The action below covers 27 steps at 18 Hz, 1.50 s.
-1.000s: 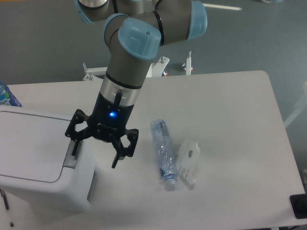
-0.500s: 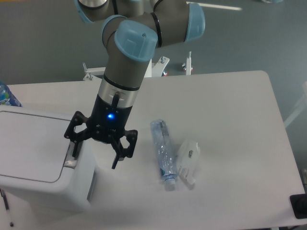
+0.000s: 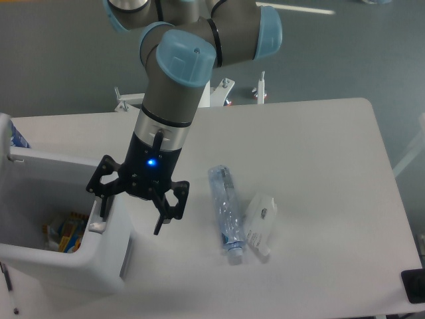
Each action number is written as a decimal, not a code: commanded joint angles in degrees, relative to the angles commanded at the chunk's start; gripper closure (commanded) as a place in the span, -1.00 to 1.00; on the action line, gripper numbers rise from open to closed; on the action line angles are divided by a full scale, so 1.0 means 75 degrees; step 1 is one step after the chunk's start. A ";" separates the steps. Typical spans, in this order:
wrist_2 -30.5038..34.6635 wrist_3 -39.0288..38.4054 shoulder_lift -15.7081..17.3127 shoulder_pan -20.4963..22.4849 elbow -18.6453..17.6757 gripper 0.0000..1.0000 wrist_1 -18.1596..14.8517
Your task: Open the trash can
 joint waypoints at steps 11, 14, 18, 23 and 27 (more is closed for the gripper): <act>0.0012 0.0491 0.0000 0.0772 0.0316 -1.00 0.0000; 0.0012 0.0877 -0.0035 0.1031 0.0398 -1.00 0.0000; 0.0151 0.1580 -0.0257 0.1370 0.0364 -1.00 -0.0035; 0.1966 0.2939 -0.0736 0.1956 0.0164 -1.00 -0.0129; 0.2671 0.3853 -0.1182 0.2284 0.0479 -1.00 -0.0222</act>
